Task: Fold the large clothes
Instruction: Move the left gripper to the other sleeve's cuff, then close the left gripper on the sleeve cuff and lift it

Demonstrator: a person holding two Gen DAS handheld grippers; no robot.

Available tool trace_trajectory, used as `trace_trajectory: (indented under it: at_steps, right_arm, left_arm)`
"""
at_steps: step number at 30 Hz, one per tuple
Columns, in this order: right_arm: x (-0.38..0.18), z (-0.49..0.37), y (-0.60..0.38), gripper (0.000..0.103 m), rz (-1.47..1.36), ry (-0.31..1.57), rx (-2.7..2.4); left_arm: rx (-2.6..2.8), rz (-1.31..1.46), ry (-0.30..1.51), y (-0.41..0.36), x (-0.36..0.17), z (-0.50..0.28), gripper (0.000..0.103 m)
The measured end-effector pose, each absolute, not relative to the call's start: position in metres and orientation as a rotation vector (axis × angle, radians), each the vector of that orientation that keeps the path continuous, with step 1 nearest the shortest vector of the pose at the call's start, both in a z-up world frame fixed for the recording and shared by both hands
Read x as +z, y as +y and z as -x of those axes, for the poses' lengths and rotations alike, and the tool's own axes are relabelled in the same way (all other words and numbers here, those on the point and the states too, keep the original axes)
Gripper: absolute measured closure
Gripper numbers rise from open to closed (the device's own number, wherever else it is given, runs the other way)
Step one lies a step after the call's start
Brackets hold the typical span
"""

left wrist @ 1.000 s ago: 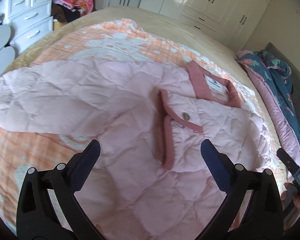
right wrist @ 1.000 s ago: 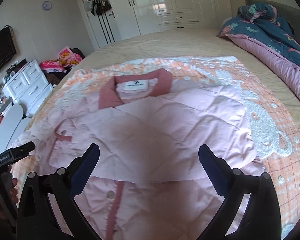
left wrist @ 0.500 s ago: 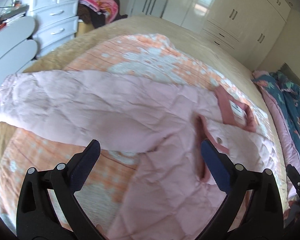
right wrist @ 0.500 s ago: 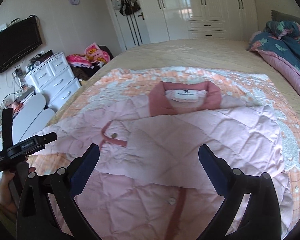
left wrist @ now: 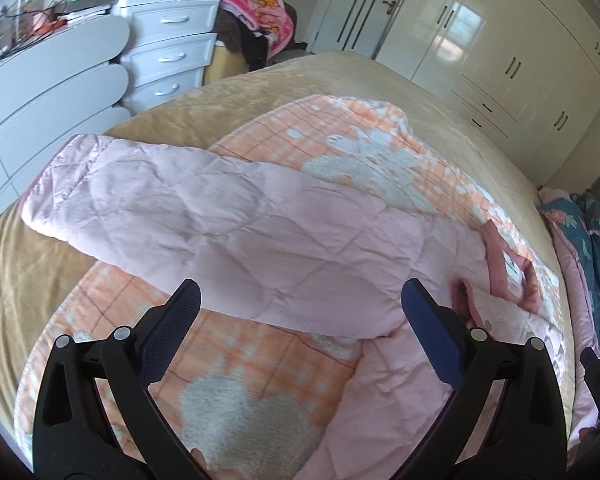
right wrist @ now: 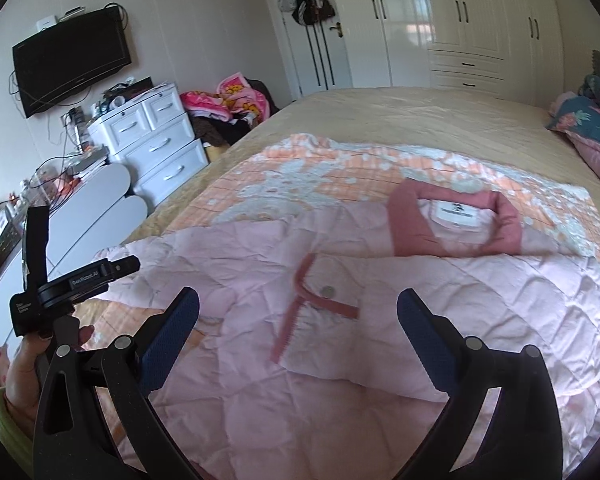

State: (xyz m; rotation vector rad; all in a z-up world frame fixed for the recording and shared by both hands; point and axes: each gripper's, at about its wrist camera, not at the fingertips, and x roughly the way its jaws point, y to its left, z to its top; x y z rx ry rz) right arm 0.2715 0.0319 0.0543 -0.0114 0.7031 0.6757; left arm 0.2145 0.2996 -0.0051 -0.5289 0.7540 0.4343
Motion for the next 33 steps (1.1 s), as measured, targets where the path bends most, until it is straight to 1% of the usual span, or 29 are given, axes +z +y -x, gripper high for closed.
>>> trace_trajectory:
  at_steps: [11,20,26,33]
  right_arm:
    - [0.051,-0.264,0.109,0.004,0.086,0.725,0.781]
    - [0.04,-0.256,0.158,0.004,0.147,0.754,0.838]
    - [0.03,-0.253,0.183,0.004,0.178,0.77,0.864]
    - [0.021,-0.251,0.193,0.004,0.182,0.79,0.877]
  left_arm:
    - [0.541,0.588,0.738,0.343,-0.011,-0.193,0.009]
    - [0.624,0.631,0.756,0.375,-0.027,-0.179,0.009]
    - [0.685,0.708,0.768,0.404,-0.044,-0.167,0.009]
    - [0.721,0.82,0.728,0.431,-0.065,-0.158,0.009]
